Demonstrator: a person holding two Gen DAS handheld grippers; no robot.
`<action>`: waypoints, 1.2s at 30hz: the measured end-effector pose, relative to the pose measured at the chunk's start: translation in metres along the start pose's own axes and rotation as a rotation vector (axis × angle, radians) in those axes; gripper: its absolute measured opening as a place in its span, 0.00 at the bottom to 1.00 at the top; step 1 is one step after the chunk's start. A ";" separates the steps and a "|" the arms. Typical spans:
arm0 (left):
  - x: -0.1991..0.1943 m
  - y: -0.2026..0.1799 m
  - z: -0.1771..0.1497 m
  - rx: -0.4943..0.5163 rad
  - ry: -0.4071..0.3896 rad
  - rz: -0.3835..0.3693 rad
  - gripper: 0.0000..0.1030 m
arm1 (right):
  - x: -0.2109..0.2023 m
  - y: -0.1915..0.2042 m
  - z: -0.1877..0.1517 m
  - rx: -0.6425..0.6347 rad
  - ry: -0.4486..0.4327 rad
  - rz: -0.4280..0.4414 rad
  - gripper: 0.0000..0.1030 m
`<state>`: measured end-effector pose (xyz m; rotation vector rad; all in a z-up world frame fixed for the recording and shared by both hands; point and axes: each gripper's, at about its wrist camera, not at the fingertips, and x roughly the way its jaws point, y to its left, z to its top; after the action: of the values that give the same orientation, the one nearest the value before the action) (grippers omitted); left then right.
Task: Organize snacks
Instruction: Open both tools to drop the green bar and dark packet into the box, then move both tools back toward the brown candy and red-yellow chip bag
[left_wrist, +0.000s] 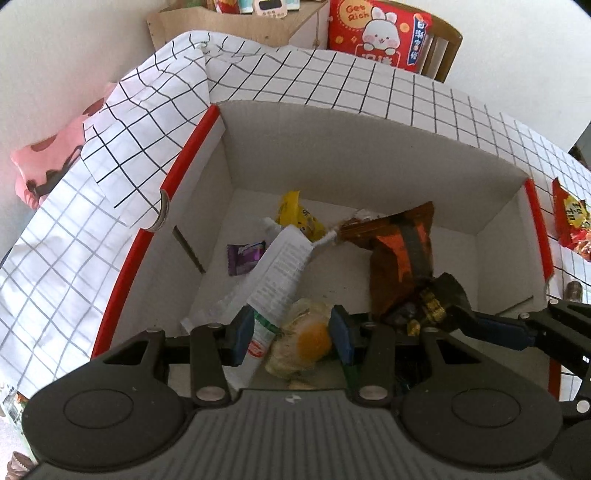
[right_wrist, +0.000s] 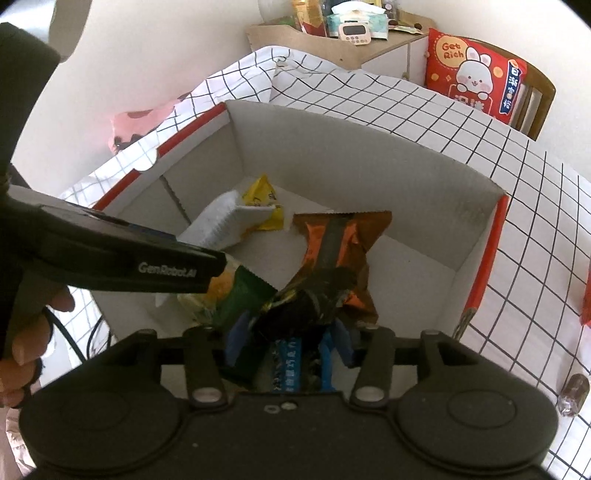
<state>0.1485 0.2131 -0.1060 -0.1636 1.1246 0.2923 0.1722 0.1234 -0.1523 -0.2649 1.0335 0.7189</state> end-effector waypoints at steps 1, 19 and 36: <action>-0.003 -0.001 -0.002 0.000 -0.008 -0.003 0.45 | -0.003 0.001 -0.001 -0.002 -0.005 0.003 0.50; -0.067 -0.020 -0.027 -0.003 -0.151 -0.051 0.55 | -0.073 -0.012 -0.021 0.025 -0.127 0.044 0.79; -0.125 -0.080 -0.052 0.026 -0.307 -0.115 0.61 | -0.153 -0.067 -0.060 0.102 -0.263 0.048 0.91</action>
<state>0.0787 0.1041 -0.0170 -0.1540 0.8113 0.1925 0.1272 -0.0215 -0.0605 -0.0552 0.8242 0.7210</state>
